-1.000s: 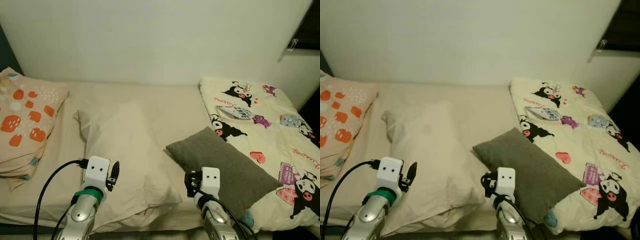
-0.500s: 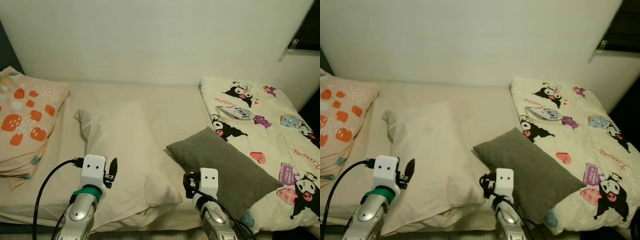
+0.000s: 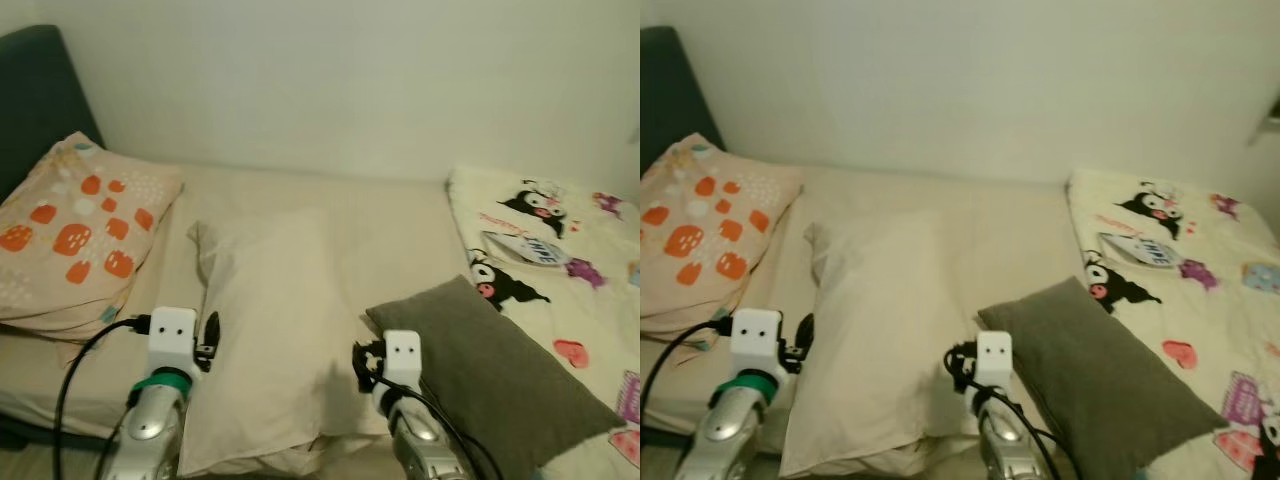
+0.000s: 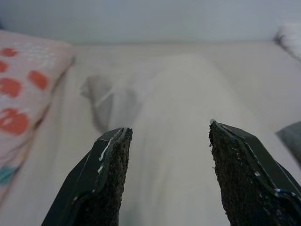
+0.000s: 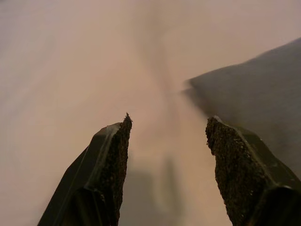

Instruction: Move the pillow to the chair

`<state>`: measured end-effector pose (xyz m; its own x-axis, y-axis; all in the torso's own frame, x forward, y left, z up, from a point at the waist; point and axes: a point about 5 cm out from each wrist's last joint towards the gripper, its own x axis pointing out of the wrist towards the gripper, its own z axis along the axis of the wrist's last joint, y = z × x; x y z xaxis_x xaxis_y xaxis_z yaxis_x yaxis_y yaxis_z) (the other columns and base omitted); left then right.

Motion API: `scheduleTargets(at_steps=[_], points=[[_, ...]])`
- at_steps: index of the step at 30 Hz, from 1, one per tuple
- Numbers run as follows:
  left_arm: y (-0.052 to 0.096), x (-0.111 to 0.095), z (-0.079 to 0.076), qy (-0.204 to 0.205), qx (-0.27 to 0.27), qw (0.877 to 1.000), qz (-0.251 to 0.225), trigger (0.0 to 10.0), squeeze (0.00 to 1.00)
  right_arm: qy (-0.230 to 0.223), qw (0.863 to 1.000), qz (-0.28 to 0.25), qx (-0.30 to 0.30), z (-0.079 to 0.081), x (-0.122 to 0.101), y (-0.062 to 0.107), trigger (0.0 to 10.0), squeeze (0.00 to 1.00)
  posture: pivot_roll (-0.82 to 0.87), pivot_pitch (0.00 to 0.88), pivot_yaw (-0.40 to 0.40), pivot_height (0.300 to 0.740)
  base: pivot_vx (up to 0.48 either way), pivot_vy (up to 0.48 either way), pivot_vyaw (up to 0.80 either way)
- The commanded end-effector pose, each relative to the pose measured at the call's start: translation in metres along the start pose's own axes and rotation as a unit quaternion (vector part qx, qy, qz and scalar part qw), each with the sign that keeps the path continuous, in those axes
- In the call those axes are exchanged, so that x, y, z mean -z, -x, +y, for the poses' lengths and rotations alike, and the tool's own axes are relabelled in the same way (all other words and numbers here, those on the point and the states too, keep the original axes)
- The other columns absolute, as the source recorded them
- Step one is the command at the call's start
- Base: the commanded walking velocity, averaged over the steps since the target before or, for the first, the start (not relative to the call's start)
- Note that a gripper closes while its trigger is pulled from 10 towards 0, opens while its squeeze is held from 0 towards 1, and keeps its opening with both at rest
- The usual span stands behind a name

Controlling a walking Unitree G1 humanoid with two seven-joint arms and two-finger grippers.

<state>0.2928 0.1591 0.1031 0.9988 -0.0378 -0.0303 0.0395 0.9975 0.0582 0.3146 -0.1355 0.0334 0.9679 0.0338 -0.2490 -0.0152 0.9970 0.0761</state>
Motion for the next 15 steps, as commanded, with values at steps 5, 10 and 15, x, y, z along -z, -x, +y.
scheduleTargets(at_steps=[5,10,15], points=[[0.0007,0.0004,0.0046,-0.012,-0.004,1.0,0.003,10.0,0.0,-0.007,1.0,0.009,0.005,0.0019,0.0046,0.0011,10.0,0.0,0.09,0.028,0.01,0.74,0.2,0.0,0.0],[-0.0001,0.0012,0.0008,-0.018,0.01,1.0,0.006,10.0,0.0,-0.009,1.0,0.008,0.007,0.0024,0.0041,0.0008,10.0,0.0,0.08,0.03,0.015,0.74,0.0,0.0,0.0],[-0.0003,0.0011,-0.0015,-0.024,0.015,1.0,0.005,10.0,0.0,-0.013,1.0,0.006,0.009,0.0013,0.0038,0.001,10.0,0.0,0.08,0.031,0.02,0.74,0.0,0.0,0.0]])
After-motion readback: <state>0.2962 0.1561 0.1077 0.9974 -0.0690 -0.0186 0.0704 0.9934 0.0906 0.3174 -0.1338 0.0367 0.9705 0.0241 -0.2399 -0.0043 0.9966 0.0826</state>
